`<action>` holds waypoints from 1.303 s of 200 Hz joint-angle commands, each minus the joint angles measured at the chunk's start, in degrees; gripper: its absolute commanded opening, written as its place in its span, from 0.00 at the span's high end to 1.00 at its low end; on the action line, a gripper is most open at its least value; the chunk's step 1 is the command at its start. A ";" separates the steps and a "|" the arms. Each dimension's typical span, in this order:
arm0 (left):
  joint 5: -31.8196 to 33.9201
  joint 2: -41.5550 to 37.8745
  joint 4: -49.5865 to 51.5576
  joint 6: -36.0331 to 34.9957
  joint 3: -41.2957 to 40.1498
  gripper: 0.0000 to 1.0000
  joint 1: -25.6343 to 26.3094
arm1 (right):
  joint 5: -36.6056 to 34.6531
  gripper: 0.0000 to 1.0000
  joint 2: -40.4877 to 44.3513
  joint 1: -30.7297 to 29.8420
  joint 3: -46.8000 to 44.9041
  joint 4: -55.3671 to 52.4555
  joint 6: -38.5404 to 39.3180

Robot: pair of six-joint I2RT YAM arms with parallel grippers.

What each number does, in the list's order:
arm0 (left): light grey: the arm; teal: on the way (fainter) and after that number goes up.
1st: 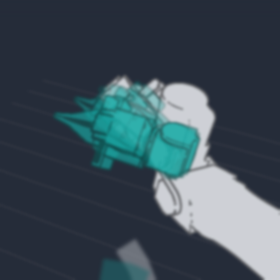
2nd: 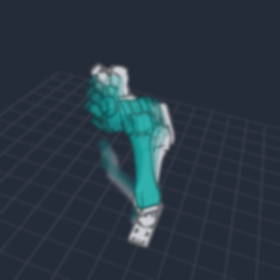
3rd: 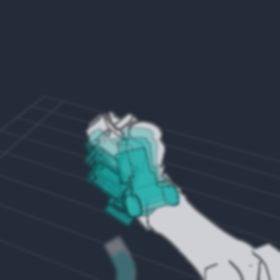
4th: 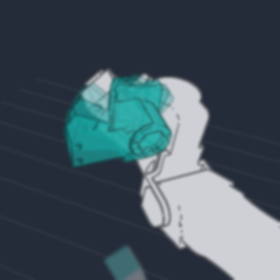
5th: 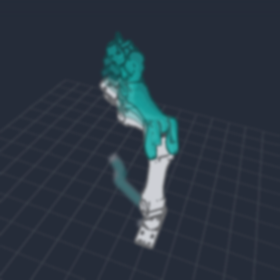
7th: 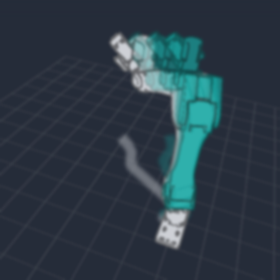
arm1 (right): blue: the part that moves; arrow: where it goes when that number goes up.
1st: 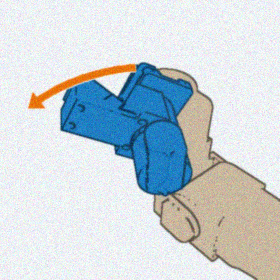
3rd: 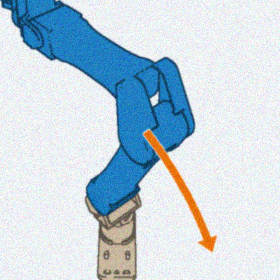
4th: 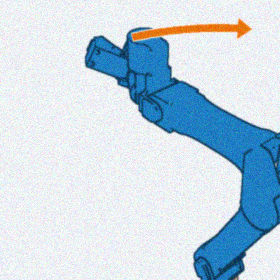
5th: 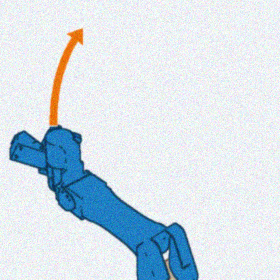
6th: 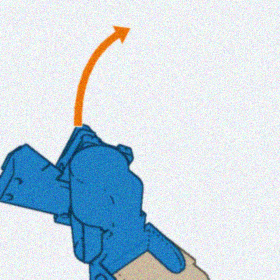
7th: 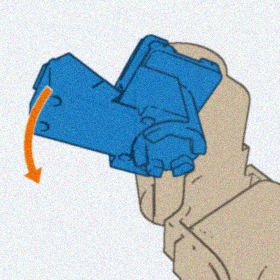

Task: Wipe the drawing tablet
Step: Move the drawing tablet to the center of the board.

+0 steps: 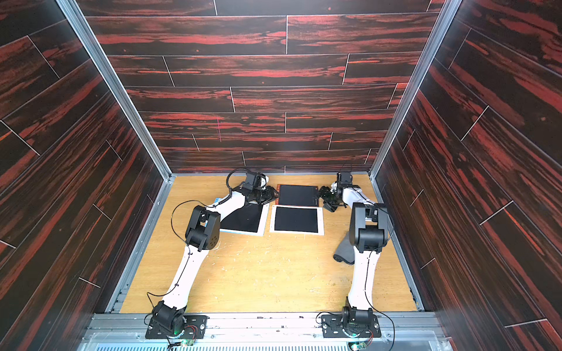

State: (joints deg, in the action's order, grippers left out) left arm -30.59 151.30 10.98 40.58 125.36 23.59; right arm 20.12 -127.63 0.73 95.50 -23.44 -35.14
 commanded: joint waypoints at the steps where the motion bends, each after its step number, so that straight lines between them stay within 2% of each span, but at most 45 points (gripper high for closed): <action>1: 0.20 2.86 9.14 0.71 -0.33 0.53 0.88 | 3.06 0.23 -1.94 0.02 0.50 -0.28 -0.23; 30: -0.09 2.66 8.23 1.40 -1.42 0.53 0.93 | 10.35 0.23 -5.80 -1.19 2.21 1.05 -0.81; 76: -0.78 1.47 4.56 3.14 -5.72 0.53 1.01 | 14.27 0.23 -7.04 -3.31 3.25 0.80 -0.09; 134: -0.35 -3.67 -1.63 4.36 -15.39 0.53 1.62 | 13.67 0.23 -3.13 -5.72 -2.03 1.42 0.28; 219: -0.41 -8.74 -8.13 5.48 -28.18 0.54 3.89 | 12.49 0.23 2.51 -7.20 -16.97 7.83 -0.48; 260: 0.24 -11.21 -8.08 4.53 -31.50 0.54 4.96 | 12.54 0.23 4.29 -8.23 -21.25 9.76 -0.75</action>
State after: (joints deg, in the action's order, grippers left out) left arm -26.63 138.85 -7.44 44.99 98.59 23.49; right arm 27.99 -121.27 -3.14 78.96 -8.23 -34.46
